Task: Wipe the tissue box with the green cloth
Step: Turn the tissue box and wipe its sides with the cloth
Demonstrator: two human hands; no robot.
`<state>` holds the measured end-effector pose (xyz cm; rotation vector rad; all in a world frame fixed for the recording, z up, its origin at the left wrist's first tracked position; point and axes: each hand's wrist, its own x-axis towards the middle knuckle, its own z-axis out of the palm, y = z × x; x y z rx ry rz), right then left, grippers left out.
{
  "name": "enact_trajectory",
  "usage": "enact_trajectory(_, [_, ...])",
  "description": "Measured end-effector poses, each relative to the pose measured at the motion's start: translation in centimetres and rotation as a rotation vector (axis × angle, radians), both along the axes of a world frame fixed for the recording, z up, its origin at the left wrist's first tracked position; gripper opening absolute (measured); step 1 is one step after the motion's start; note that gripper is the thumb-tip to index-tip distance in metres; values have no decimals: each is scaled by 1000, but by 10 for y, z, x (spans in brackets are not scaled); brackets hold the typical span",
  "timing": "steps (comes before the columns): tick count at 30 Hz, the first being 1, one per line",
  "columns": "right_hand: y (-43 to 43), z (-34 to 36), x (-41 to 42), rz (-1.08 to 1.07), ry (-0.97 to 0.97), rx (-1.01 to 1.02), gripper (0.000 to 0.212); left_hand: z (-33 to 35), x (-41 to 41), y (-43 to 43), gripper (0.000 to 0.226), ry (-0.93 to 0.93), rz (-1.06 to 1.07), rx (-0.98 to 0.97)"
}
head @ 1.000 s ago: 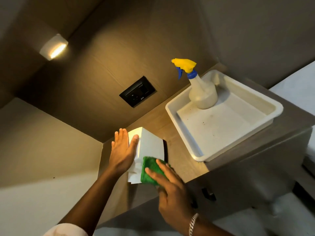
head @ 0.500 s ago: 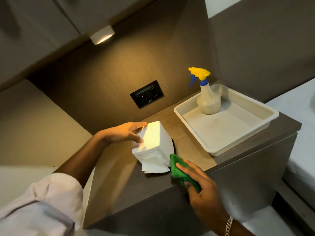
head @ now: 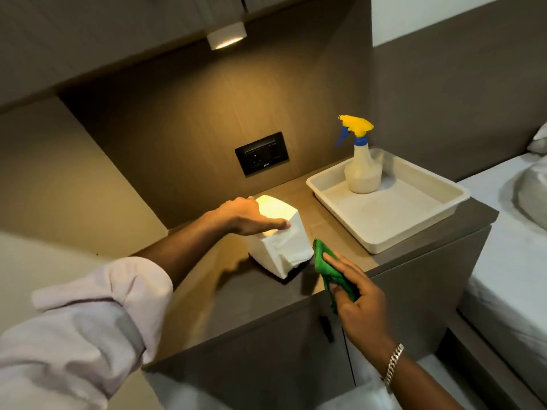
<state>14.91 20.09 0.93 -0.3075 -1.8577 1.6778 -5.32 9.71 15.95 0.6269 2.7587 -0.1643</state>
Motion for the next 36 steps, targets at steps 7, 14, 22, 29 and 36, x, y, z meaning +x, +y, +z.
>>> enact_trajectory(7, [-8,-6,-16,78,40,-50,61,13,39,34,97,-114,330,4])
enact_trajectory(14, [-5,-7,-38,26,22,-92,53,25,62,70,88,-249,547,27])
enact_trajectory(22, [47,-3,-70,73,-8,31,57,22,38,61,87,-152,476,-82])
enact_trajectory(29, [32,-10,-74,-28,-11,-20,59,-16,-14,14,73,92,-373,-192])
enact_trajectory(36, [-34,-1,-73,-230,-36,-116,56,-33,-51,12,65,38,-881,108])
